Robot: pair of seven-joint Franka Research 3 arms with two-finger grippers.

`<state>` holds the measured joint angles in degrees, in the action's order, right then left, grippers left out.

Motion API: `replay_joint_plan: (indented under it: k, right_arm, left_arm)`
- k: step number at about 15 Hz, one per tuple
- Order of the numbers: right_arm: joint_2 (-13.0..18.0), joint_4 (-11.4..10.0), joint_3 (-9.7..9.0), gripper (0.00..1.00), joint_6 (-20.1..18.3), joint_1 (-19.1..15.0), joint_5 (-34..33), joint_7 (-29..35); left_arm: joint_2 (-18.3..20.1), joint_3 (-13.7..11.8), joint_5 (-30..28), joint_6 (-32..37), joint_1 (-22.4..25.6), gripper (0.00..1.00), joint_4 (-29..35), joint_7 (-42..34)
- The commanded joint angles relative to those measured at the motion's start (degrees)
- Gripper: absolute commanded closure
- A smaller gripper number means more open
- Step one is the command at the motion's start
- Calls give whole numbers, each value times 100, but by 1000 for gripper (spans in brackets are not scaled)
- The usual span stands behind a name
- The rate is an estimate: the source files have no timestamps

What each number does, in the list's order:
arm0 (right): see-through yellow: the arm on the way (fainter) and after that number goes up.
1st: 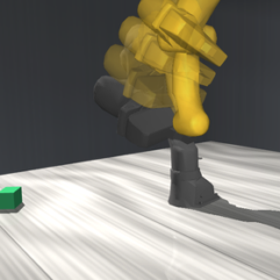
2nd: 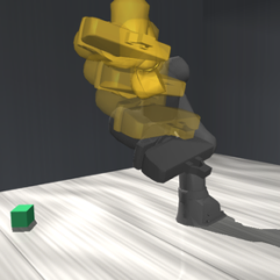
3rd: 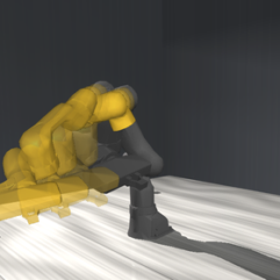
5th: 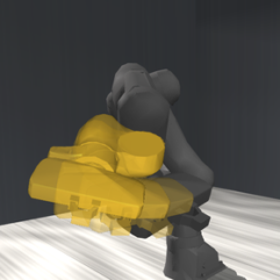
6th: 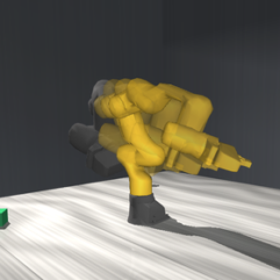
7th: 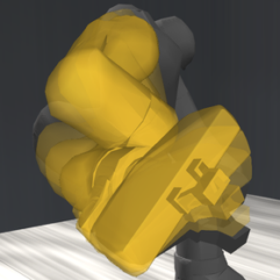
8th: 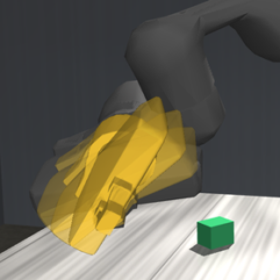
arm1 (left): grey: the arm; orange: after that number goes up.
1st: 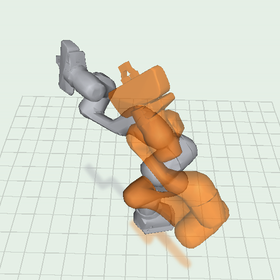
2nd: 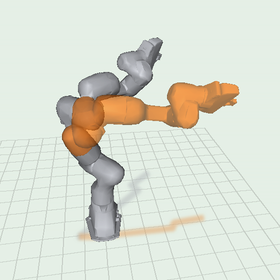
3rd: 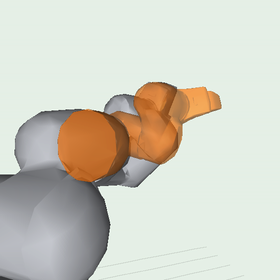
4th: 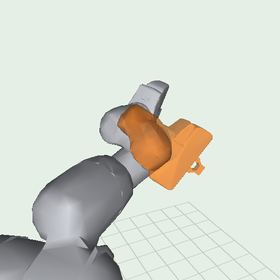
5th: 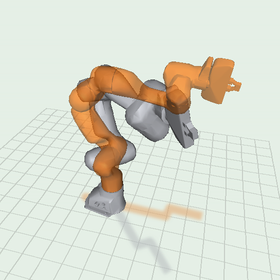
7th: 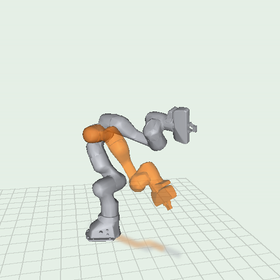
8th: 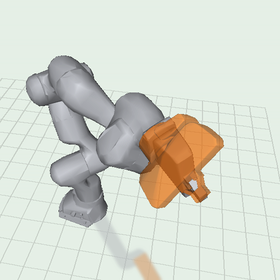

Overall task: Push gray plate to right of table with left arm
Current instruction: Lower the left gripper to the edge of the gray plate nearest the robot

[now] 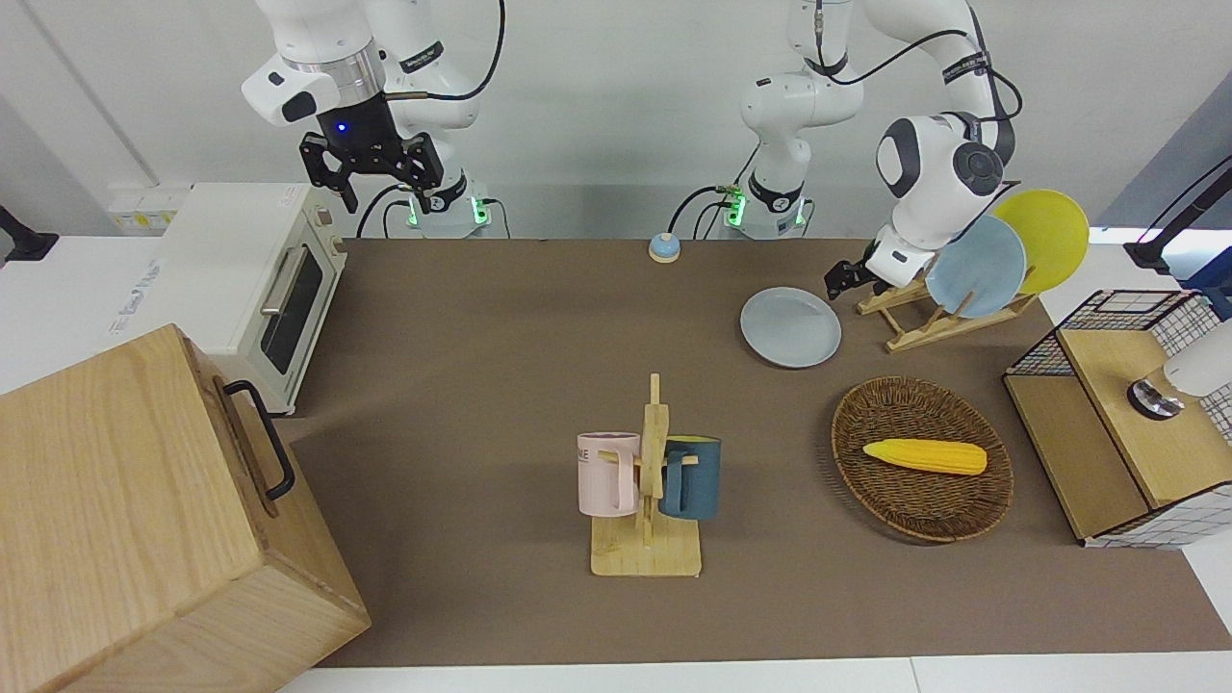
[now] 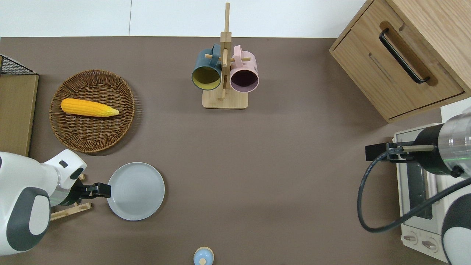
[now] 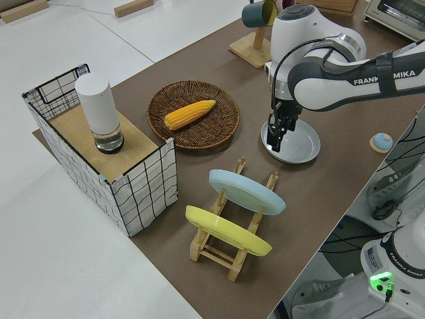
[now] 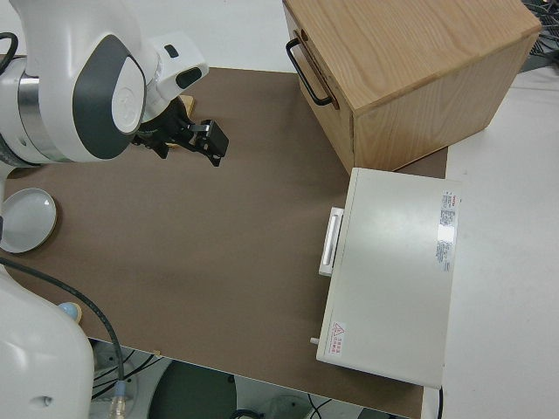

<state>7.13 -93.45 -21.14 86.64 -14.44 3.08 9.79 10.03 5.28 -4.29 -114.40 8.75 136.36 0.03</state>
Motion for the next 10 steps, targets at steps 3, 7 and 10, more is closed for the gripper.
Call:
replay_joint_plan:
  k: [3,7,10]
  right_arm:
    - [157,-156,-83,5,2,-138,123,58]
    - [157,-156,-83,5,2,-138,123,58]
    - [157,-156,-83,5,2,-138,123,67]
  left_arm:
    - [420,70,-467,-961,101,113,1067,-152]
    - [368,70,-477,-1250,118,188,1234,-214]
    - [350,70,-555,-1401,110,276,1305,-205]
